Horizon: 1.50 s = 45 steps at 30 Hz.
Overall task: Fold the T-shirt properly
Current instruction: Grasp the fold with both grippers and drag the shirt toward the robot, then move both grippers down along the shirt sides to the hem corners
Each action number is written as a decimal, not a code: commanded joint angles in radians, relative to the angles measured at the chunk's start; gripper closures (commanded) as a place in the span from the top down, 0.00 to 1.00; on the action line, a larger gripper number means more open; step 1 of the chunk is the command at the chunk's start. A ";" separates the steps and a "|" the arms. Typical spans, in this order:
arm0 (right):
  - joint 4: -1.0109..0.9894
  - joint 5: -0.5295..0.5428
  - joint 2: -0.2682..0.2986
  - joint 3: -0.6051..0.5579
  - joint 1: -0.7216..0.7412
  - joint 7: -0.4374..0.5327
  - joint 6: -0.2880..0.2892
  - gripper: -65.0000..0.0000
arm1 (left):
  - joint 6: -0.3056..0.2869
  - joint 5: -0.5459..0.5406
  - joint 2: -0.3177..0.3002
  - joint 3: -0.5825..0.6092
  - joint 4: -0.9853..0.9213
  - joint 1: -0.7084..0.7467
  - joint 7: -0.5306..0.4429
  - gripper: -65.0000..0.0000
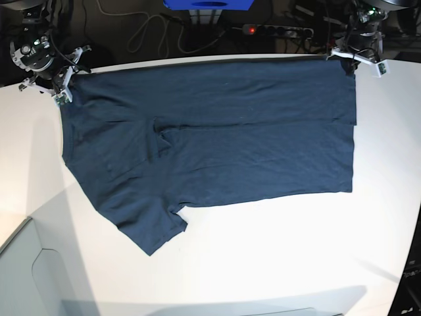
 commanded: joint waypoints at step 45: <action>0.015 -0.073 -0.119 0.062 0.326 0.033 0.006 0.38 | 0.001 0.130 -0.158 -0.005 -0.203 -0.678 -0.026 0.42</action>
